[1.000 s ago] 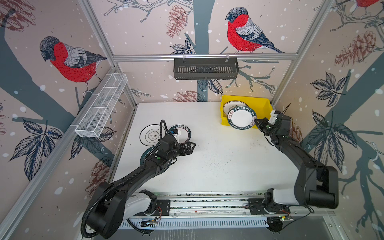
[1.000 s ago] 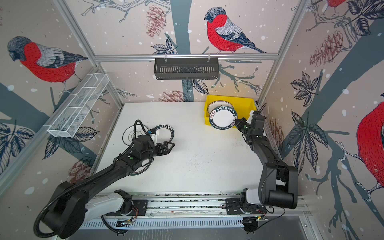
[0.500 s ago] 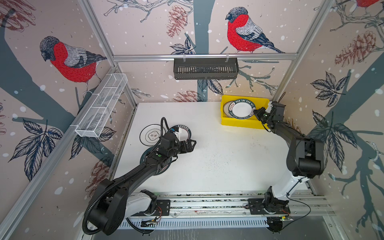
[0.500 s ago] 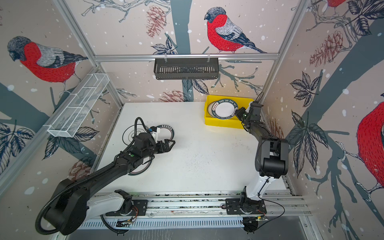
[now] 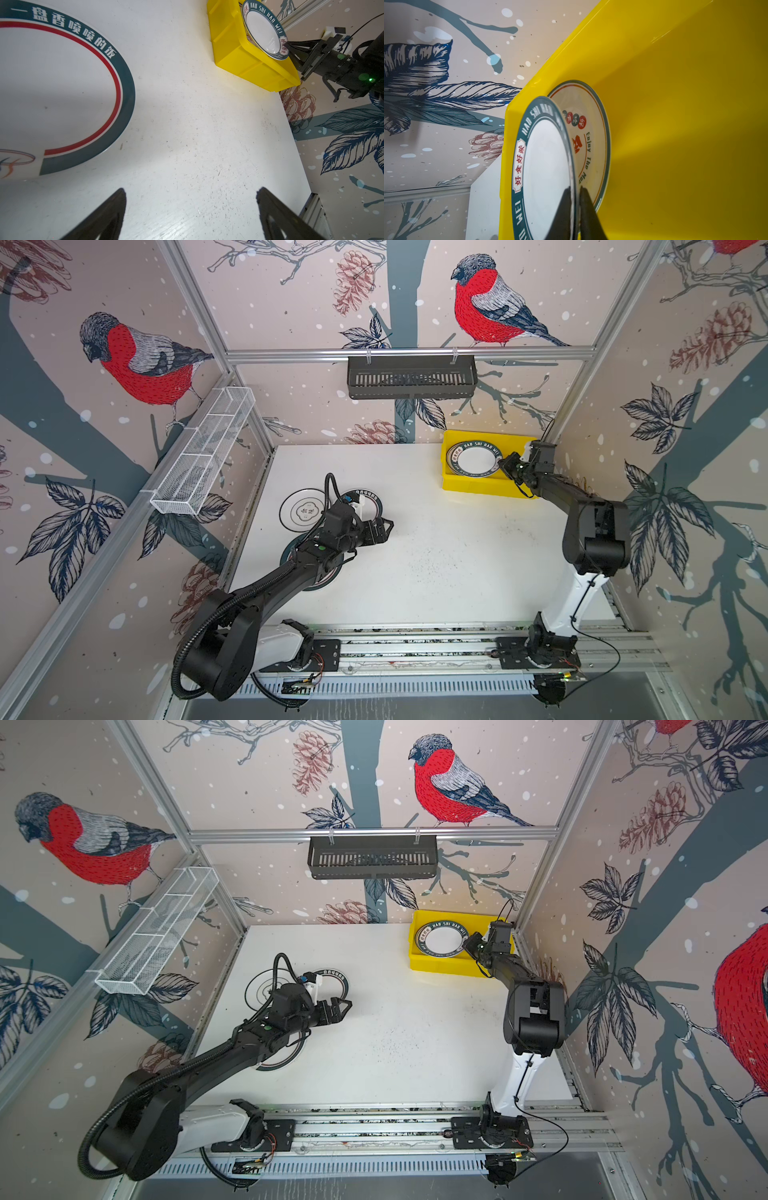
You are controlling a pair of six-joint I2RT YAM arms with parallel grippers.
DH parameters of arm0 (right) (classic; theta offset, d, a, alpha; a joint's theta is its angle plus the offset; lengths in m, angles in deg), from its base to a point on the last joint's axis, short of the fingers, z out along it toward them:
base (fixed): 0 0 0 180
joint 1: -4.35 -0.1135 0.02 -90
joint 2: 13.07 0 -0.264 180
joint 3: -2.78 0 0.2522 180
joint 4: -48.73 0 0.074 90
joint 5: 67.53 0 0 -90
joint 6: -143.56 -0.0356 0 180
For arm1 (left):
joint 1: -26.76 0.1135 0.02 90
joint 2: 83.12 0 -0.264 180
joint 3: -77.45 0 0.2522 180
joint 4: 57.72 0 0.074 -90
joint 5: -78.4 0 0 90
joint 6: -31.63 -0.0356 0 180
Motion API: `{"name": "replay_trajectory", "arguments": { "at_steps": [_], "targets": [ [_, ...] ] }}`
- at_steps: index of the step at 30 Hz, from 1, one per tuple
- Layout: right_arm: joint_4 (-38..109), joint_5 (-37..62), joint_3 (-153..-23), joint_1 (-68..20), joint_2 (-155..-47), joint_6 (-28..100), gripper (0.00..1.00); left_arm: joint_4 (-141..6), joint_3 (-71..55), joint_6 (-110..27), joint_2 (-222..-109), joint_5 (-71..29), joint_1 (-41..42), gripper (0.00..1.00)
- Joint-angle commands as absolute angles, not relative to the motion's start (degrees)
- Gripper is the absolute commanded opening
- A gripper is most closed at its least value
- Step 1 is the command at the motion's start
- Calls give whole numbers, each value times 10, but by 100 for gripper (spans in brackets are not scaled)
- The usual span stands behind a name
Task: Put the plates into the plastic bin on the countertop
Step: 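Lower the plate into the bin, open the right gripper and withdraw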
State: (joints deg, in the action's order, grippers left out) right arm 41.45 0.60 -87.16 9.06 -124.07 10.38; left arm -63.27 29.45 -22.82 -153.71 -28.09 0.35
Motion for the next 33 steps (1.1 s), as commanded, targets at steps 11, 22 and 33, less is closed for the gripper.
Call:
{"name": "replay_trajectory", "arguments": {
  "at_steps": [11, 22, 33],
  "targets": [
    [412, -21, -884, 84, -1221, 129, 52, -624, 301, -230, -1523, -285, 5, 97],
    [362, 9, -750, 60, -1002, 159, 57, -580, 336, -231, -1505, -250, 4, 97],
    [383, -32, -489, 57, -701, 180, 86, -610, 311, -294, -1495, -162, 5, 97]
  ]
}}
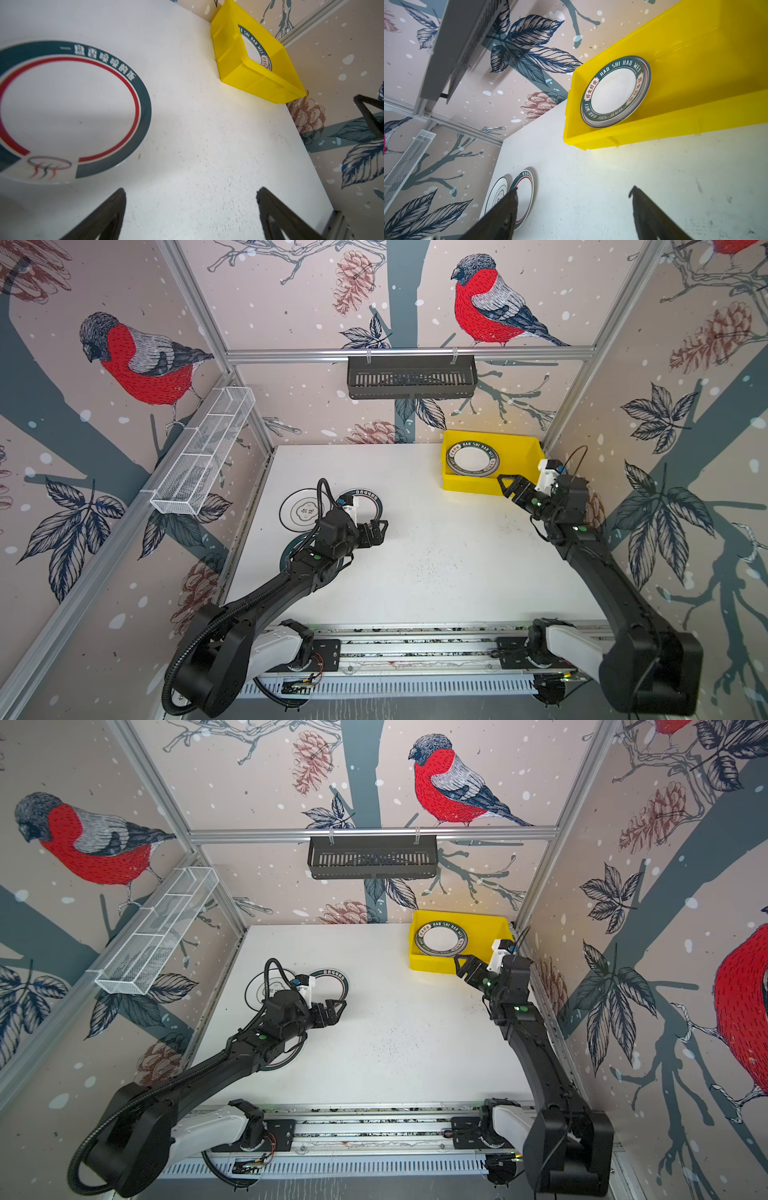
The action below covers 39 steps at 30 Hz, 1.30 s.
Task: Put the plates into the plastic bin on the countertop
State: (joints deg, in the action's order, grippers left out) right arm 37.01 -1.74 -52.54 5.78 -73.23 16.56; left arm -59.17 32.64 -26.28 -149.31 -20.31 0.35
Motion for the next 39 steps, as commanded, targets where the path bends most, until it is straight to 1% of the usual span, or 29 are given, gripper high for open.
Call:
{"name": "replay_trajectory", "arguments": {
  "at_steps": [1, 4, 7, 9, 12, 14, 19, 23, 26, 31, 39],
  "targets": [
    [386, -30, -469, 57, -685, 177, 86, -616, 308, -295, -1495, -160, 5, 97],
    [408, -59, -428, 51, -661, 170, 85, -610, 319, -282, -1492, -157, 4, 97],
    [411, -94, -432, 21, -669, 144, 84, -603, 334, -270, -1485, -141, 5, 97],
    [409, -83, -448, -23, -675, 139, 84, -608, 342, -264, -1476, -123, 5, 97],
    [403, -25, -473, -103, -693, 151, 84, -612, 353, -260, -1465, -99, 5, 97],
    [406, 1, -484, -144, -721, 147, 83, -628, 348, -258, -1464, -79, 7, 95],
    [415, -31, -528, -200, -802, 137, 81, -659, 315, -261, -1487, -69, 31, 94],
    [399, -28, -549, -217, -821, 156, 82, -718, 270, -246, -1532, -63, 67, 90],
    [383, -41, -558, -219, -819, 173, 82, -760, 246, -241, -1558, -56, 80, 90],
    [373, -72, -560, -218, -820, 188, 83, -761, 250, -233, -1575, -72, 108, 90],
    [357, -92, -555, -217, -818, 221, 85, -762, 258, -219, -1587, -56, 127, 89]
  ]
}}
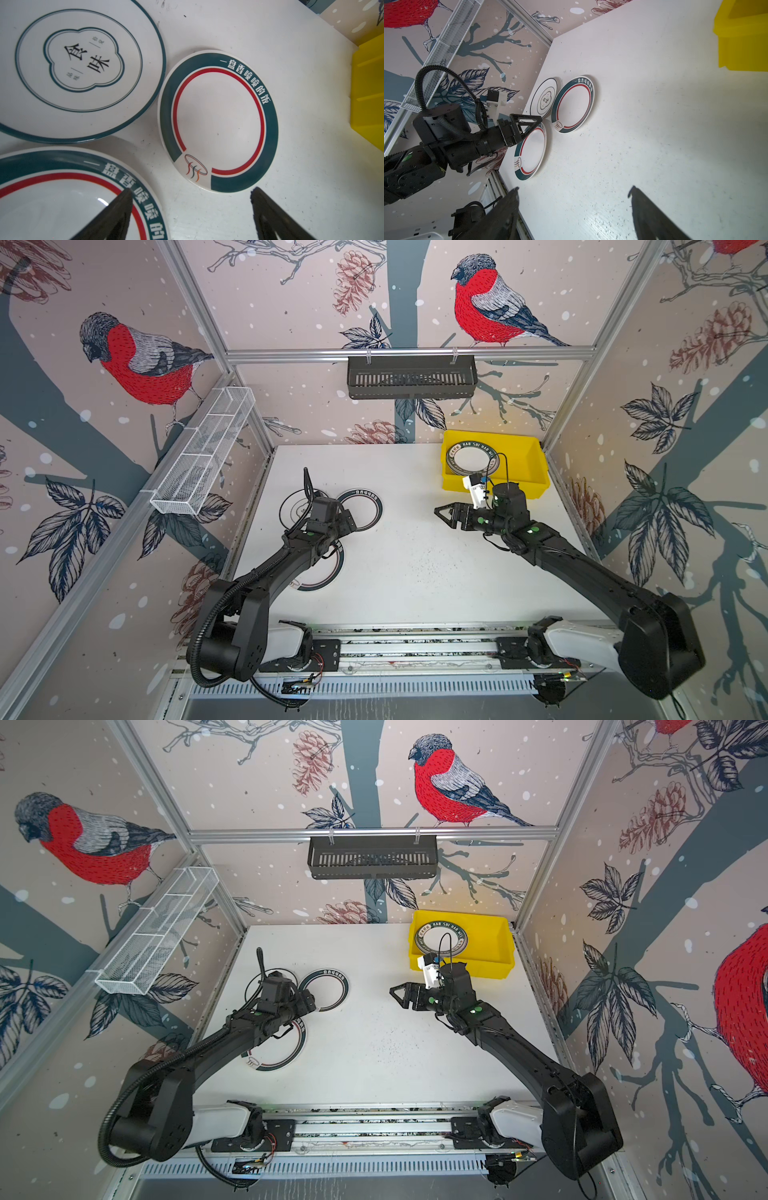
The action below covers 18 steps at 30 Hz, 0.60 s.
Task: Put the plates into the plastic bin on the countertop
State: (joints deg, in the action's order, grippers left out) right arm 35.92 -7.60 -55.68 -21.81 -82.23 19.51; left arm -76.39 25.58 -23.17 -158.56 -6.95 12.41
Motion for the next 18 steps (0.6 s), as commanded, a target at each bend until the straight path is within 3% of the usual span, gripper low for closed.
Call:
{"name": "replay_trajectory", "arguments": {
  "at_steps": [1, 10, 18],
  "targets": [
    [358, -92, -552, -217, -816, 223, 85, -760, 258, -217, -1591, -54, 129, 89],
    [346, -87, -533, -205, -803, 225, 85, -730, 246, -219, -1642, -69, 145, 87],
    [333, -69, -521, -189, -790, 220, 85, -733, 209, -229, -1675, -71, 145, 75]
  ]
}}
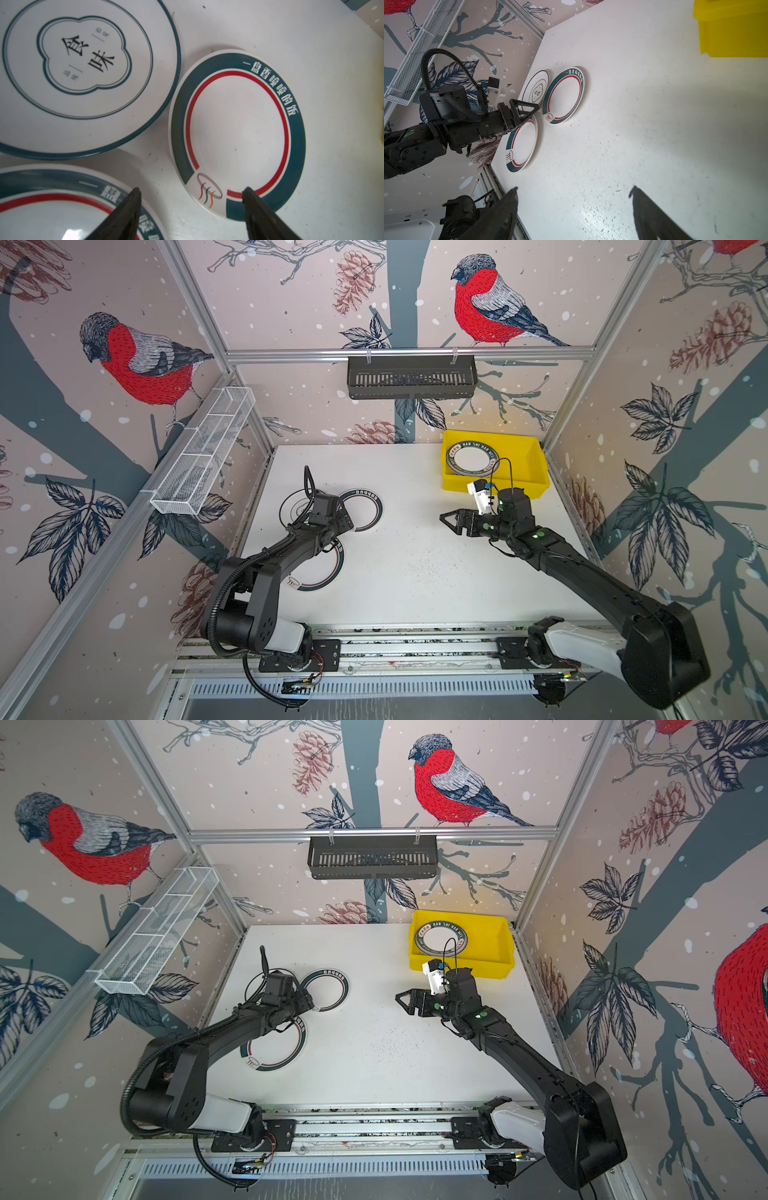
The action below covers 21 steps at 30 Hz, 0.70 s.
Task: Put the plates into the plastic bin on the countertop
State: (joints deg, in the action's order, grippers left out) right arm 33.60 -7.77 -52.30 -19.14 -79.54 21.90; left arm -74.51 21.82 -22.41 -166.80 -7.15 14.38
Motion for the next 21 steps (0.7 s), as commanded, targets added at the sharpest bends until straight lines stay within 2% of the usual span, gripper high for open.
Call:
{"name": "replay_trajectory", "arguments": {
  "at_steps": [1, 8, 21],
  "targets": [
    [333, -69, -519, -188, -789, 219, 85, -731, 206, -229, -1680, -68, 146, 75],
    [317, -55, -513, -165, -775, 216, 85, -750, 167, -247, -1730, -55, 149, 69],
    [303, -51, -498, -132, -749, 215, 85, -765, 137, -263, -1777, -29, 151, 68]
  ]
}}
